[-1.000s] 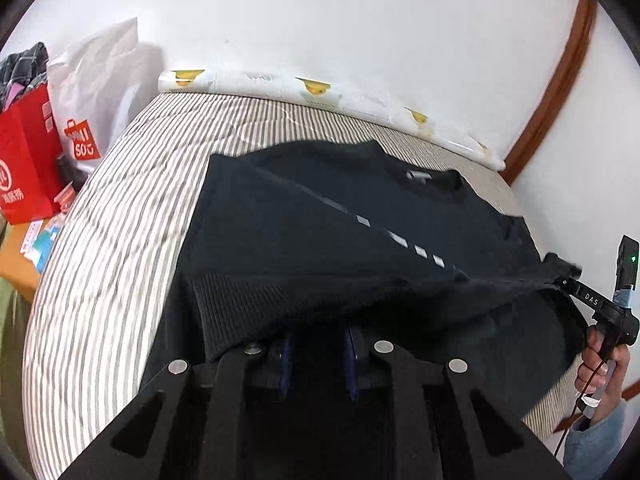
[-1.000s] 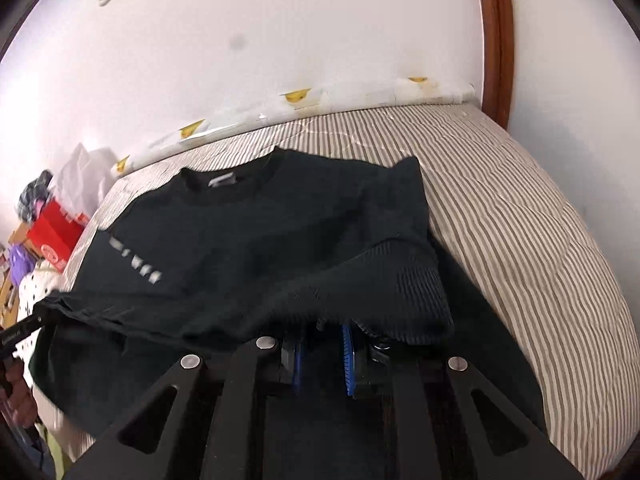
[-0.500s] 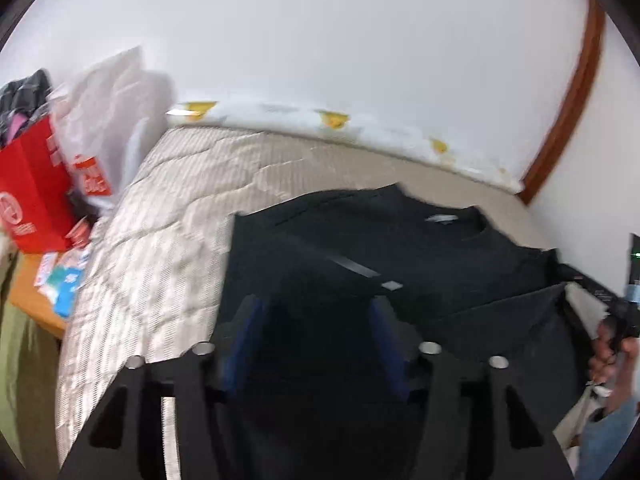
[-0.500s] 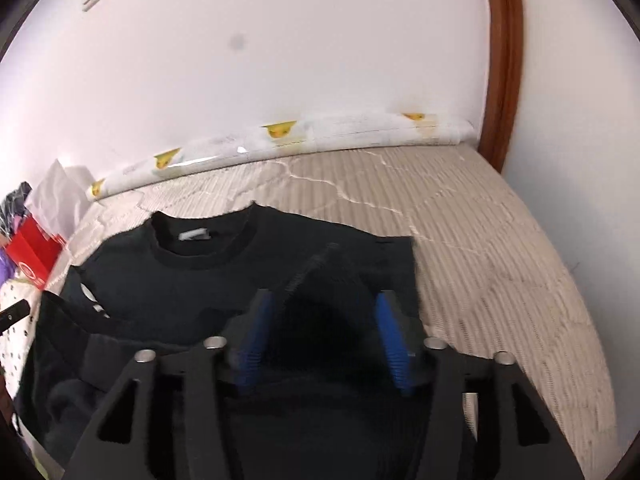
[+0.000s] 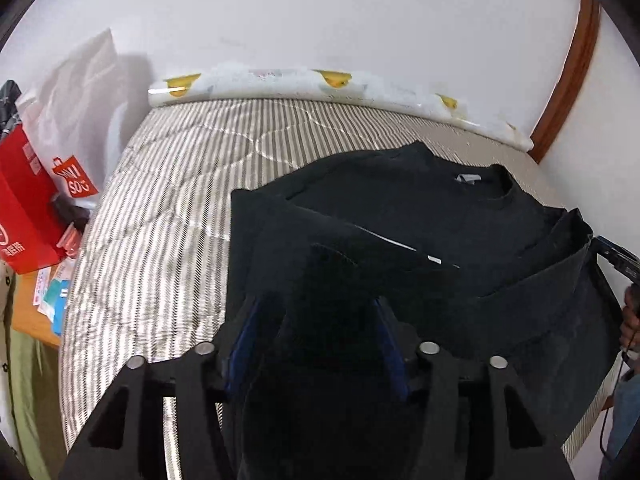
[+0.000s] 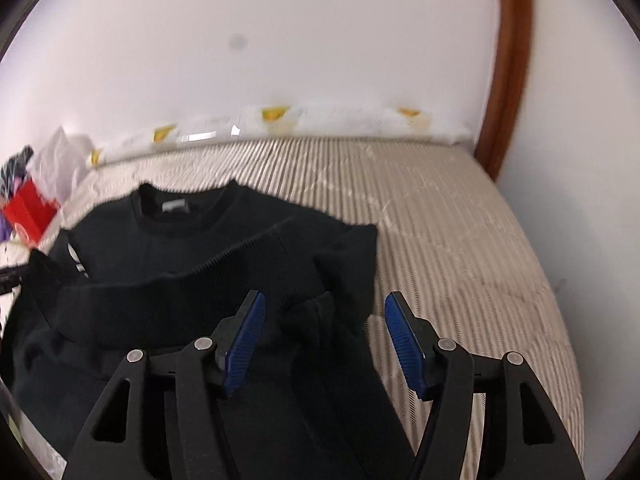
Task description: Fold small clothes
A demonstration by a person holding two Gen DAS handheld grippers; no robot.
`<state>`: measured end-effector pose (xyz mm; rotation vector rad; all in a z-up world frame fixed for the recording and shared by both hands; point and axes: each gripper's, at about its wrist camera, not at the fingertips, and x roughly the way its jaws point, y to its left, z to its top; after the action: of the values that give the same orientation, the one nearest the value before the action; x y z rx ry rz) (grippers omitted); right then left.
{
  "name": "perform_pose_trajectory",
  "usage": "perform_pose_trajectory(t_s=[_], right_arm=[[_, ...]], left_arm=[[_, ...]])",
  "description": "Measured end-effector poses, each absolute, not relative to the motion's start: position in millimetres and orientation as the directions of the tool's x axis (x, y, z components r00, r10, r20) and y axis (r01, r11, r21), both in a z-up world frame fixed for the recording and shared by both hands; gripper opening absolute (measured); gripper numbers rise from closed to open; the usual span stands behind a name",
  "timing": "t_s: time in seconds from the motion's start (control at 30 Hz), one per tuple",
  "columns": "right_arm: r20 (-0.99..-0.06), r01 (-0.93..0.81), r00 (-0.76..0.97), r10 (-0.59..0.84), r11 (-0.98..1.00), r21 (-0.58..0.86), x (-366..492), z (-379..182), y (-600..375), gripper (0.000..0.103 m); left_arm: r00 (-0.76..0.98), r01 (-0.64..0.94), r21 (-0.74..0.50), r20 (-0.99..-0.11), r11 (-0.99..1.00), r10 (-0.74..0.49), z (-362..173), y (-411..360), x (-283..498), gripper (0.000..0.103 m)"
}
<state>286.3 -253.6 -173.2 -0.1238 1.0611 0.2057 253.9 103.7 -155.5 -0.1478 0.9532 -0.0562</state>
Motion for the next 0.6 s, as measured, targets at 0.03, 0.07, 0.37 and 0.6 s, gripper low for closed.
perform_pose_trajectory(t_s=[0.03,0.07,0.37,0.6], right_arm=[[-0.881,-0.226,0.459,0.117,0.974,0.012,291,-177,-254,0.062],[-0.884,-0.229,0.448,0.138,0.973,0.036,297,-181,-253,0.062],[-0.848,-0.329,0.485,0.214,0.943,0.05,317,-177,-239,0.016],[-0.825,-0.22,0.535,0.184,0.973,0.074,343,-166,-255,0.015]], left_arm=[[0.574,-0.016,-0.165,-0.809,0.986,-0.126,-157,105,254,0.045],[0.571,-0.018,-0.18,-0.809,0.984,-0.137,-158,107,255,0.045],[0.634,-0.054,-0.329,-0.741,0.943,-0.222,-144,134,254,0.007],[0.662,-0.095,-0.294,-0.732,0.951,-0.161,-134,126,291,0.007]])
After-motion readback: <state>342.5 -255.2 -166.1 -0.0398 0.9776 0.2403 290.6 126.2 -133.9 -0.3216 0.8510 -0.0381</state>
